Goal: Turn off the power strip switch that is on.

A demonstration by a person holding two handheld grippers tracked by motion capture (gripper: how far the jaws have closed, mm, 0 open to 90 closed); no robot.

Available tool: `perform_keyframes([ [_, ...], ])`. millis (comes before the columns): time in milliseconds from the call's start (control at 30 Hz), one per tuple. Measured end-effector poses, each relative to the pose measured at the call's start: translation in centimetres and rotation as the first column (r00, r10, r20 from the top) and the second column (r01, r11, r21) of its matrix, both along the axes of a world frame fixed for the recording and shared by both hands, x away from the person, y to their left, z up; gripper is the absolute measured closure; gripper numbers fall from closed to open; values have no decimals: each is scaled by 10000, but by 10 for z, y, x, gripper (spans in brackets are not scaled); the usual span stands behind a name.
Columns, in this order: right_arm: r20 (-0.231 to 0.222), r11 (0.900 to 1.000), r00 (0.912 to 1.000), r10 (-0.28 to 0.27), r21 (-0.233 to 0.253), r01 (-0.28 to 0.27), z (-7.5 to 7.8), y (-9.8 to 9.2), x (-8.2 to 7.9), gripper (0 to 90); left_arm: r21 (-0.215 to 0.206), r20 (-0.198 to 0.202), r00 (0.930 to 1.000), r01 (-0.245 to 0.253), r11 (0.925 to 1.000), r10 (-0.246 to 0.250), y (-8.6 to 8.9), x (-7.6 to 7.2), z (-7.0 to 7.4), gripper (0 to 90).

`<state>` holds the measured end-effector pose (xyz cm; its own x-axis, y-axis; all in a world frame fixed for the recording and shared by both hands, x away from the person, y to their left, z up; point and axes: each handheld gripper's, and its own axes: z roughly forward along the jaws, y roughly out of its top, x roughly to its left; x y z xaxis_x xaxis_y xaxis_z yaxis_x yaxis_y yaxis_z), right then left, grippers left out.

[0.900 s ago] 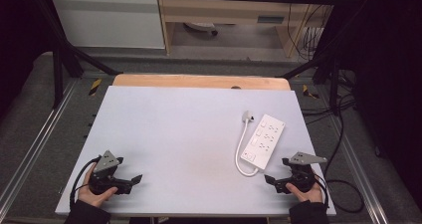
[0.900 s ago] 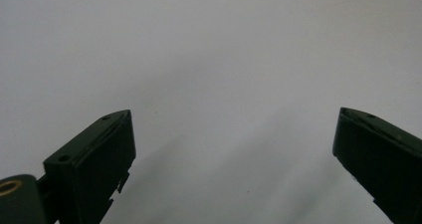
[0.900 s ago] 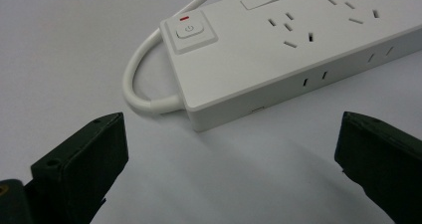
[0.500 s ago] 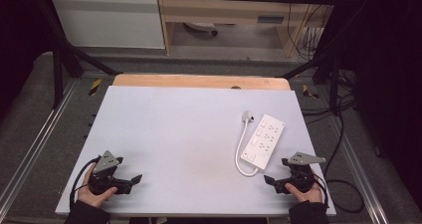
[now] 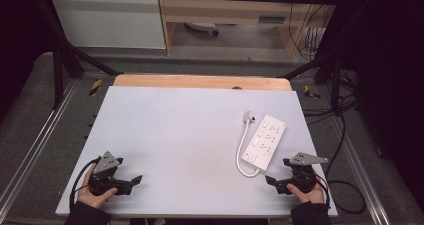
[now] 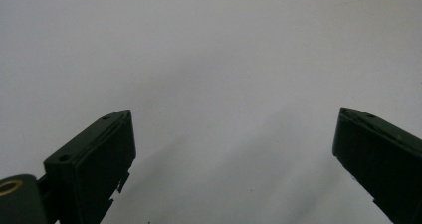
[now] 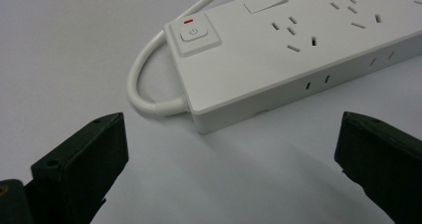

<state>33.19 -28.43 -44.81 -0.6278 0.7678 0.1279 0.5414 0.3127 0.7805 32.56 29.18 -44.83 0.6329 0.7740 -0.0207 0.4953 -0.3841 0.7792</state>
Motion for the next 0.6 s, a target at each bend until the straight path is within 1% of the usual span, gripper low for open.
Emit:
perform_keyframes([
  [167, -64, 10000, 10000, -22, -3, 22, 1, 1, 0, 9, 16, 3, 10000, -18, 10000, 18, 0, 0, 0, 31],
  [333, 32, 10000, 10000, 22, -1, -22, 2, 2, 0, 9, 36, 43, 10000, -64, 10000, 63, 0, 0, 0, 31],
  [500, 33, 10000, 10000, 42, -33, -42, 3, 3, 0, 9, 84, 21, 10000, -37, 10000, 37, 0, 0, -1, 31],
  [600, -35, 10000, 10000, 34, -16, -34, 4, 4, 0, 10, 78, 16, 10000, -32, 10000, 32, 0, 1, -1, 31],
])
